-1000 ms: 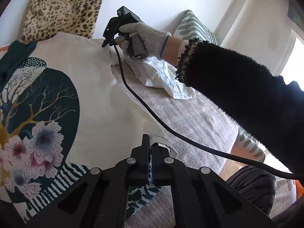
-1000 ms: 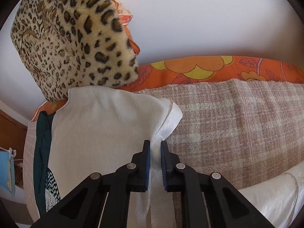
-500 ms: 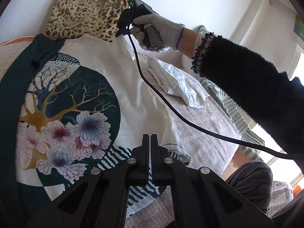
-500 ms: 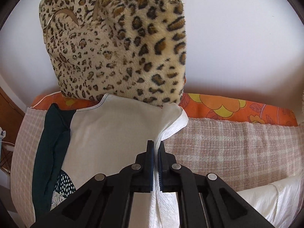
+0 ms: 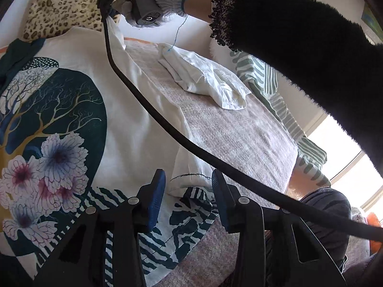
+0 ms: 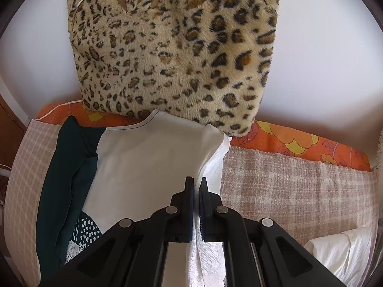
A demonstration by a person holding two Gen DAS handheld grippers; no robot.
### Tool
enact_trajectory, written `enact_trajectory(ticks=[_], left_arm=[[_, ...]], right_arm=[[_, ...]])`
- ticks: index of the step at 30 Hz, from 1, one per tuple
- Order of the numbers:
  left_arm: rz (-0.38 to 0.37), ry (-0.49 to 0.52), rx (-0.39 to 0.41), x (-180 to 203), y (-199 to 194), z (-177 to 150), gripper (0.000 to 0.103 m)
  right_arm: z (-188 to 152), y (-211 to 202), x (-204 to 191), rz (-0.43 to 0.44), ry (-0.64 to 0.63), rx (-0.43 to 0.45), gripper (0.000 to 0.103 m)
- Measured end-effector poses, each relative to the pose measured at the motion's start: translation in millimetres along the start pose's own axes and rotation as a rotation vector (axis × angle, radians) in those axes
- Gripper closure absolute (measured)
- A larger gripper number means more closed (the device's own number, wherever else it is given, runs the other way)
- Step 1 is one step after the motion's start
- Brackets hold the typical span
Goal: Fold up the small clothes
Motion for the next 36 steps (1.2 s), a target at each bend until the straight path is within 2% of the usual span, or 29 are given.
enact_trajectory(ticks=[3, 4, 5, 6, 11, 14, 19, 25, 36], left_arm=[[0.028, -0.016, -0.019, 1.7, 11.5, 1.8, 0.065], [0.031, -0.030, -0.010, 0.8, 11.8, 2.4, 0.070], [0.024, -0.039, -0.001, 0.1, 11.3, 3.0, 0.093], [0.016, -0.048, 0.003, -0.9, 10.2, 3.2, 0.101], [-0.021, -0.097, 0.106, -8.2, -21.9, 1.3, 0.099], [-0.014, -0.112, 0.147, -10.6, -42.3, -6.0, 0.099], [0.036, -0.133, 0.168, -21.2, -64.4, -27.4, 0.099], [0.072, -0.185, 0.175, -41.7, -77.8, -45.7, 0.100], [0.096, -0.267, 0.205, -70.8, -100.9, -64.9, 0.100]], right_arm=[[-1.4, -2.1, 3.3, -0.001, -0.002, 0.001, 0.102], [-1.9, -2.0, 4.2, 0.000, -0.003, 0.001, 0.102], [-2.3, -1.4, 5.1, 0.001, -0.003, 0.000, 0.102], [-2.6, -0.8, 5.9, 0.001, 0.000, -0.001, 0.102], [-4.0, -1.1, 1.0, 0.002, -0.004, -0.001, 0.102], [-2.1, -7.6, -9.6, 0.007, -0.019, 0.011, 0.102], [2.9, -15.1, -44.8, 0.005, -0.070, 0.027, 0.102], [5.3, -3.5, -92.2, -0.021, -0.129, 0.017, 0.102], [6.5, 19.2, -153.9, -0.017, -0.176, -0.007, 0.102]])
Point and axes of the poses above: each gripper's, at about its wrist camera, not at the fingertips, and y roughly the way its jaws point, x to its right, z to its top, the point moved 4 cm from there along y, roughly the way its jaws point, and after that the axes turned 10 degrees about -x, right-handed, at the moved point
